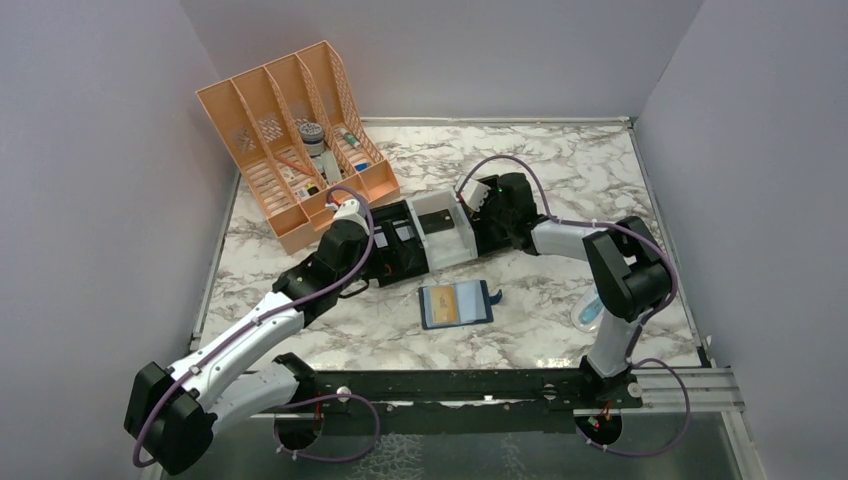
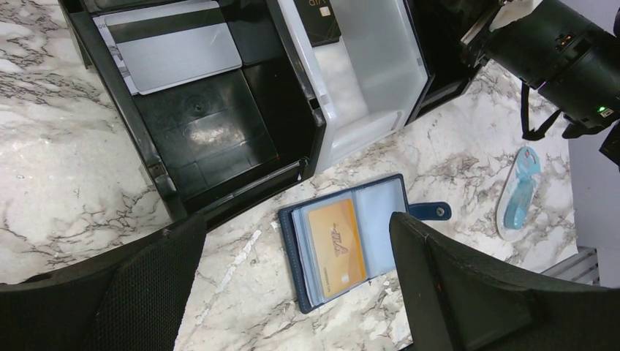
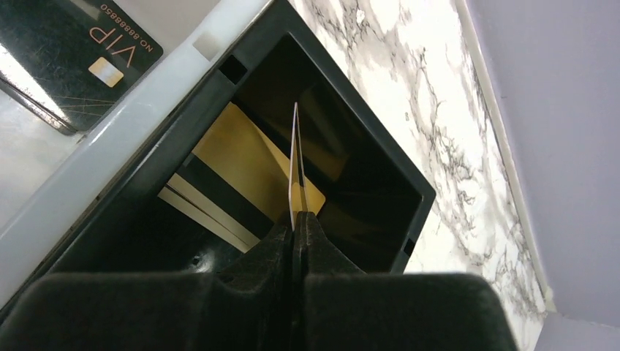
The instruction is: Take the credit cards out of the card holder
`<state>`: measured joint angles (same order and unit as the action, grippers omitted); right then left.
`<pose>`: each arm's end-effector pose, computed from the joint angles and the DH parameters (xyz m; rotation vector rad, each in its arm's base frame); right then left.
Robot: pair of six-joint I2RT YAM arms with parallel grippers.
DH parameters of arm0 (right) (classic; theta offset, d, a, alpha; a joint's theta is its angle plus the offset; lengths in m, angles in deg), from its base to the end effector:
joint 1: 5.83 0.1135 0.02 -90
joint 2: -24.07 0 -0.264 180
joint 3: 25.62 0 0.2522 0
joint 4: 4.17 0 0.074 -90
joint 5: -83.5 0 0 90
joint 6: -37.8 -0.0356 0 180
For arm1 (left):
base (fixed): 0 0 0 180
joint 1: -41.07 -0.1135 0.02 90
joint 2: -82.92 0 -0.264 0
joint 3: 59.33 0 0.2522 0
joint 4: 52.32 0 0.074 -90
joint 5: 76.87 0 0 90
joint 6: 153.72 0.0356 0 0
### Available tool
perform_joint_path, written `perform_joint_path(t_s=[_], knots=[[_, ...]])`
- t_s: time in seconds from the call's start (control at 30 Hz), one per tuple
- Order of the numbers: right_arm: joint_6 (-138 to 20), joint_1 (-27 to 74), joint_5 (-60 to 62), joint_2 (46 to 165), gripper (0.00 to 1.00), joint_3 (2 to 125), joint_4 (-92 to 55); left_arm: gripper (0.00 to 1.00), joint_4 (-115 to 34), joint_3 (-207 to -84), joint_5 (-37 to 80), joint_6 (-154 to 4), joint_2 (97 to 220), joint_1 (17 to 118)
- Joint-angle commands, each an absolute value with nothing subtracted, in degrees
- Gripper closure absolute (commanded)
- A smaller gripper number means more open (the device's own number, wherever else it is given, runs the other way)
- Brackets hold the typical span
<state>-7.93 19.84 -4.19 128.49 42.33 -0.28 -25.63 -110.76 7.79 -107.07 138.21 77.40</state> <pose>0.3427 0.1663 0.1603 -1.2473 1.7420 -0.1470 0.1756 -0.1250 0.2579 -0.1921 2.1805 -0.7221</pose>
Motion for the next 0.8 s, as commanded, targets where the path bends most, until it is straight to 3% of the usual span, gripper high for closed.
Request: perform_joint_path(t_s=[0.0,0.33,0.43,0.77], knots=[[-6.28,19.81,-3.98,129.21,0.97,43.13,2.30,0.01,-24.81,-109.49,6.39,-107.57,137.00,76.93],[-4.39,19.82,2.24,129.95,0.81,44.72,-5.73,0.01,-25.14,-109.06,6.63,-107.86,137.15,77.01],[-4.72,19.83,2.81,130.24,0.62,45.25,-6.48,0.01,-25.83,-108.91,6.79,-108.27,137.51,76.97],[-5.94,19.81,2.52,128.79,0.52,44.09,-3.81,0.01,-26.48,-109.62,8.29,-108.18,139.55,76.84]])
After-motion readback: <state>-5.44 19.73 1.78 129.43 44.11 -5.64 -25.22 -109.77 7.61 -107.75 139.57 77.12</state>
